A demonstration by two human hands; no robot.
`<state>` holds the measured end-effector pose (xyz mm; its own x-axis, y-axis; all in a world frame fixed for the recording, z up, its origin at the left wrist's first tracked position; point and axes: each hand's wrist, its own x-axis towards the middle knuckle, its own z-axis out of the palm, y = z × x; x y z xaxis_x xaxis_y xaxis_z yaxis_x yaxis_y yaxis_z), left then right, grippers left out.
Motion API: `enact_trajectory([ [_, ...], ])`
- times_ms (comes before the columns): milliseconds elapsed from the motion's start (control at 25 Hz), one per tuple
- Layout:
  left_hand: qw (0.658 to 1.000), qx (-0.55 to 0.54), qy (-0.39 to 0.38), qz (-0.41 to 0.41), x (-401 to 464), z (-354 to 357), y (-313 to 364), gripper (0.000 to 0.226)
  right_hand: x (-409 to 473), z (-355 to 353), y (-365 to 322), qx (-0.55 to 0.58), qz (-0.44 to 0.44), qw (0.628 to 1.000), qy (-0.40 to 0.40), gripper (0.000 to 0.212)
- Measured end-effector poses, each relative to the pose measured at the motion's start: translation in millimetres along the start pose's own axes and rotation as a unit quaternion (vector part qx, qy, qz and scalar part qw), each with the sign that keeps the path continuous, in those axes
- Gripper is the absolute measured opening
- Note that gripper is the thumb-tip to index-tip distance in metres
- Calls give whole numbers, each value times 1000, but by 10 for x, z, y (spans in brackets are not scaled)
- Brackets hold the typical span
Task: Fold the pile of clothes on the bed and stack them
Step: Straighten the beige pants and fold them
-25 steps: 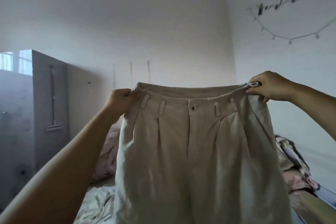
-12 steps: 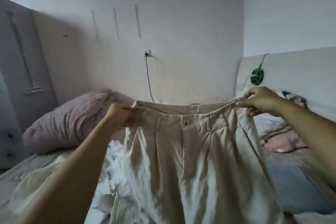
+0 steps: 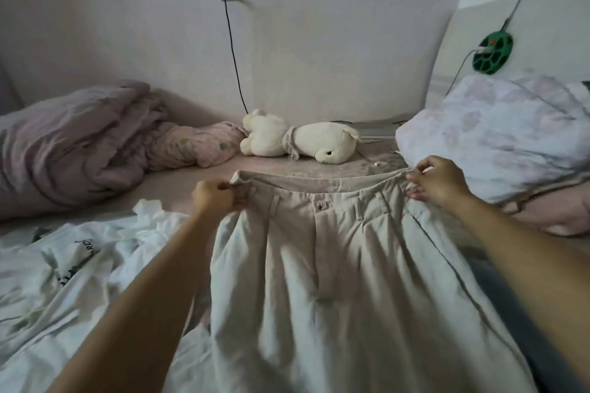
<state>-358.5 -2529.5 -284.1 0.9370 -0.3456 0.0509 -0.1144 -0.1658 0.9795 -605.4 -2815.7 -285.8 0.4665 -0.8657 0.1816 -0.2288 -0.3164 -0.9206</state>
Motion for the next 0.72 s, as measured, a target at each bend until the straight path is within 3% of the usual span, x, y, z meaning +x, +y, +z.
enact_trajectory([
  [120, 998, 16, 57, 28, 561, 403, -434, 26, 528, 560, 414, -104, -69, 991, 40, 7],
  [240, 990, 84, 81, 76, 1089, 806, -954, 25, 896, 1143, 896, -200, -108, 974, -17, 44],
  [320, 978, 146, 97, 112, 1355, 1064, -1320, 22, 1016, 1492, 1269, -306, -83, 946, -66, 72],
  [440, 955, 230, 110, 154, 1546, 1329, -1751, 23, 1159, 1759, 1734, -434, -65, 896, -68, 85],
  [520, 924, 327, 74, 183, 1628, 1461, -2028, 25, 1284, 1824, 1986, -450, -52, 885, -102, 79],
  [600, 863, 417, 36, 283, 1684, 1549, -2229, 31, 1358, 1801, 2095, -438, -29, 883, -166, 73],
  [640, 837, 435, 22, 332, 1724, 1561, -2274, 36, 1354, 1790, 2097, -451, -24, 872, -188, 70],
  [720, 809, 467, -57, 352, 1708, 1554, -2181, 44, 1315, 1794, 1949, -526, -38, 833, -167, 62],
])
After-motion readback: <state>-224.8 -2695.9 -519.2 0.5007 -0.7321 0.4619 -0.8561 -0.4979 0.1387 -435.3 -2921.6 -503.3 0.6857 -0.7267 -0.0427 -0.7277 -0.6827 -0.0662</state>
